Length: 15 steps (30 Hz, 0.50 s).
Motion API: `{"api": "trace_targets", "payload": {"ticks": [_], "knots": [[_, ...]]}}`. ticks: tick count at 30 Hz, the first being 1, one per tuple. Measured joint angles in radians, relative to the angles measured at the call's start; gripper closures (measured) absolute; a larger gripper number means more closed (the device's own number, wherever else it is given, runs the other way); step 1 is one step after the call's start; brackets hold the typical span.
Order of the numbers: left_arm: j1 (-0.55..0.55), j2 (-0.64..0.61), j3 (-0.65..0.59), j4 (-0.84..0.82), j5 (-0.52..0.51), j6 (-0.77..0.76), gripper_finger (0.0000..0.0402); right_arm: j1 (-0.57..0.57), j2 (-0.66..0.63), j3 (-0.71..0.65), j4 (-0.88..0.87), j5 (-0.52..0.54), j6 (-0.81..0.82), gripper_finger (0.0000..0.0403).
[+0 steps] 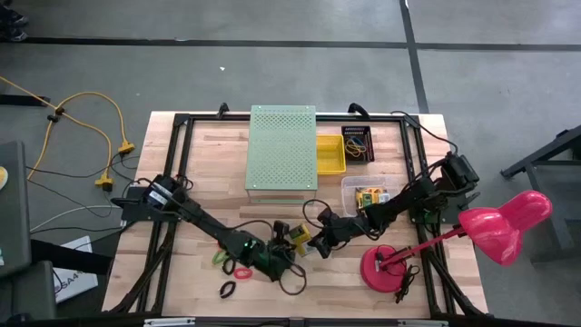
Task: Pick & Place Office Desk Supplies
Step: Put the crayon box into the transparent bin
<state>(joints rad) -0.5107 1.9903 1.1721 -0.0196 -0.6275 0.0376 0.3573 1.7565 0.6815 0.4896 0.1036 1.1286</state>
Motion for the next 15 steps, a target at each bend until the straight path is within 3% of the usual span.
{"api": "trace_targets", "payload": {"ticks": [8,15], "knots": [[-0.035,-0.058,0.001,0.007,-0.065,0.022,0.0401,0.000,0.000,0.000,-0.002,0.000,0.002,0.0355],[-0.037,-0.063,0.002,0.007,-0.064,0.018,0.0401,0.000,0.000,0.000,0.000,-0.002,-0.006,0.0388]]}}
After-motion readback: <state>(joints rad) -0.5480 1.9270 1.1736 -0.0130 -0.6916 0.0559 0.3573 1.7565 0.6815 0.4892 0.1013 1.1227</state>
